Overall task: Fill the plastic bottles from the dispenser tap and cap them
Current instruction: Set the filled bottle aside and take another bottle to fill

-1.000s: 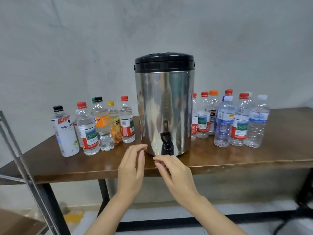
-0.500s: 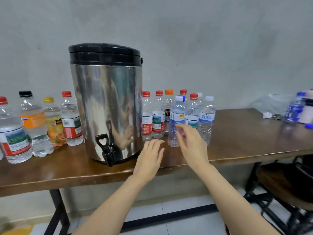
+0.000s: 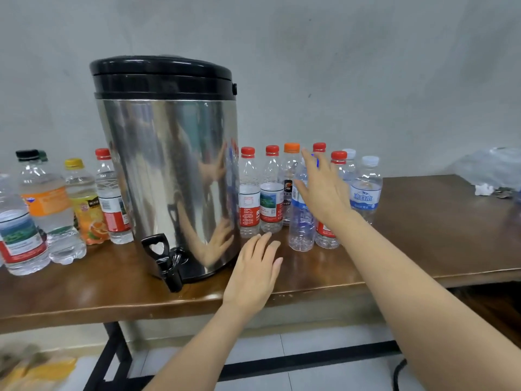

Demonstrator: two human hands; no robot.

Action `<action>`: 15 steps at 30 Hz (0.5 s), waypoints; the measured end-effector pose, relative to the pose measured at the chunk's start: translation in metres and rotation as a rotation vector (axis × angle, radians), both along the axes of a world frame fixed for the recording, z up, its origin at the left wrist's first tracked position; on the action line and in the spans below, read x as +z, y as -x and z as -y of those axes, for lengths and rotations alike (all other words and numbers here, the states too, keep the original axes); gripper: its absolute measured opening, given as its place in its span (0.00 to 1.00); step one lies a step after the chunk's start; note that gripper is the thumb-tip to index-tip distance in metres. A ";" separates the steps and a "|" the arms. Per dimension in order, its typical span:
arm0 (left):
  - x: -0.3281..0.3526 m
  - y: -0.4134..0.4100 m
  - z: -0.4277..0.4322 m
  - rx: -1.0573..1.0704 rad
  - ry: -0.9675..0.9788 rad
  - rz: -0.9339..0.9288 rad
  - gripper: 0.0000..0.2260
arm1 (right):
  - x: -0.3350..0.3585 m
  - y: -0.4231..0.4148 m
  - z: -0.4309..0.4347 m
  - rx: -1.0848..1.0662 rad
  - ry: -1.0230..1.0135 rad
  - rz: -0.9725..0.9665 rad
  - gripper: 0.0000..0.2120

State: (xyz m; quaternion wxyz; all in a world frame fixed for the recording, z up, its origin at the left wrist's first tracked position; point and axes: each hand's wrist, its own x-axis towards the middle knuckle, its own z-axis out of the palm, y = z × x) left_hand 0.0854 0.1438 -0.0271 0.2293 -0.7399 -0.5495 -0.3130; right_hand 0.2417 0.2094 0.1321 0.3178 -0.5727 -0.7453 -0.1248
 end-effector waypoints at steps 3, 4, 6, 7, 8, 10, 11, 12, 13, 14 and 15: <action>-0.002 -0.001 -0.002 0.022 -0.008 -0.006 0.20 | -0.004 0.001 -0.002 0.017 -0.058 -0.013 0.28; -0.002 -0.001 -0.002 0.031 -0.012 -0.003 0.19 | -0.005 0.000 -0.001 0.033 -0.087 -0.028 0.27; -0.002 -0.001 -0.003 0.044 -0.012 0.003 0.19 | -0.008 0.000 0.003 0.100 -0.121 -0.086 0.27; -0.001 -0.001 -0.003 0.045 -0.010 0.008 0.19 | -0.010 0.001 0.005 0.148 -0.118 -0.133 0.27; -0.001 -0.001 -0.003 0.047 -0.006 0.015 0.19 | -0.011 0.002 0.008 0.197 -0.105 -0.179 0.28; 0.000 0.000 -0.003 0.048 0.024 0.032 0.19 | -0.013 0.005 0.014 0.266 -0.082 -0.221 0.28; 0.000 0.001 -0.002 0.042 0.044 0.040 0.20 | -0.014 0.007 0.018 0.284 -0.076 -0.229 0.28; 0.000 0.001 -0.003 0.036 0.068 0.054 0.21 | -0.014 0.008 0.021 0.297 -0.069 -0.236 0.28; 0.002 0.001 -0.003 0.030 0.096 0.071 0.23 | -0.014 0.008 0.025 0.308 -0.062 -0.241 0.28; 0.003 0.001 -0.002 0.019 0.130 0.090 0.26 | -0.015 0.009 0.031 0.318 -0.056 -0.247 0.28; 0.005 0.002 0.000 0.001 0.167 0.108 0.28 | -0.015 0.011 0.038 0.329 -0.049 -0.251 0.29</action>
